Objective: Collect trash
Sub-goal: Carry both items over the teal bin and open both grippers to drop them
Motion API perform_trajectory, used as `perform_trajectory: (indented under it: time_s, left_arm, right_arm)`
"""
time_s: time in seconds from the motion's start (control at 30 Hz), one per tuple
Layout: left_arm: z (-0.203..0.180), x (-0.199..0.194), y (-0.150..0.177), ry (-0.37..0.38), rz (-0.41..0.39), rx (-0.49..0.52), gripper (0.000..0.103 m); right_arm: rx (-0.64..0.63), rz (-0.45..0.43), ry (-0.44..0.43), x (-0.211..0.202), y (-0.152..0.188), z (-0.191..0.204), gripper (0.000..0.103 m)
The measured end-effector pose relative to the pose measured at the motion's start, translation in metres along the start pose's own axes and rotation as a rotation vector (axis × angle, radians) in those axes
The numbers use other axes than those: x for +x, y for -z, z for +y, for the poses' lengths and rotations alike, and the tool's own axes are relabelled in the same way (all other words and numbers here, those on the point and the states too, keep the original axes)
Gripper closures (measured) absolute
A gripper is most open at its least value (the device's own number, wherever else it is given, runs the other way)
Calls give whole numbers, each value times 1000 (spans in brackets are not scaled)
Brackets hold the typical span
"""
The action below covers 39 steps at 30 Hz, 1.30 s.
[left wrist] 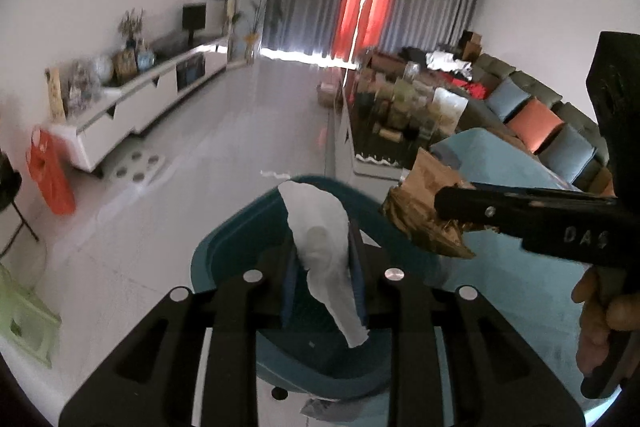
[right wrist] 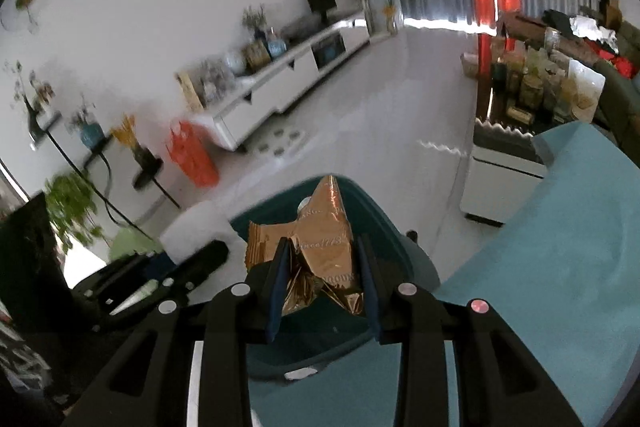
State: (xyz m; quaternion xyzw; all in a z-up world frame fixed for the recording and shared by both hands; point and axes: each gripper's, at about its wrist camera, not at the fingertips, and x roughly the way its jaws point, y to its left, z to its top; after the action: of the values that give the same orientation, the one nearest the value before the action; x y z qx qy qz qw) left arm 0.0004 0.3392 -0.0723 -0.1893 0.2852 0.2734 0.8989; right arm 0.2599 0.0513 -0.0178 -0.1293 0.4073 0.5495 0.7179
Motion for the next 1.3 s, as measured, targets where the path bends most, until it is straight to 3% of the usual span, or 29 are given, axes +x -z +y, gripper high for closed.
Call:
perform_trajectory:
  time_s: [0.13, 0.2, 0.3, 0.37, 0.4, 0.47, 0.57, 0.63, 0.77, 0.83, 1.13, 1.3]
  left_arm:
    - [2, 46, -4, 4, 89, -17, 75]
    - [4, 58, 0, 15, 115, -20, 72]
    - [-4, 61, 7, -15, 98, 4, 54]
    - [-2, 62, 6, -28, 84, 12, 29]
    - [-7, 58, 9, -25, 77, 8, 21]
    - [-11, 49, 9, -30, 48, 2, 12]
    - [-14, 35, 7, -33, 16, -6, 6]
    - [-15, 22, 6, -28, -2, -29, 5]
    - [-18, -2, 3, -8, -29, -57, 5]
    - [-19, -14, 3, 9, -43, -72, 5]
    - [-39, -54, -1, 44, -81, -111, 5]
    - [-59, -80, -1, 62, -155, -93, 5]
  right_arm:
    - [1, 91, 16, 30, -3, 1, 68]
    - [-15, 104, 51, 38, -4, 5, 60]
    - [-15, 123, 48, 44, -5, 6, 57]
    - [-9, 125, 53, 45, -5, 4, 57]
    - [-3, 121, 53, 47, -6, 2, 56]
    - [7, 105, 57, 47, -6, -3, 49]
    - [33, 71, 54, 37, -5, -10, 46]
    - [40, 35, 57, 29, -4, -16, 41]
    - [57, -78, 72, -8, 1, -22, 13]
    - [47, -124, 103, -25, 3, -25, 7]
    - [50, -246, 130, -77, 13, -34, 7]
    - [27, -330, 170, -112, 29, -33, 7]
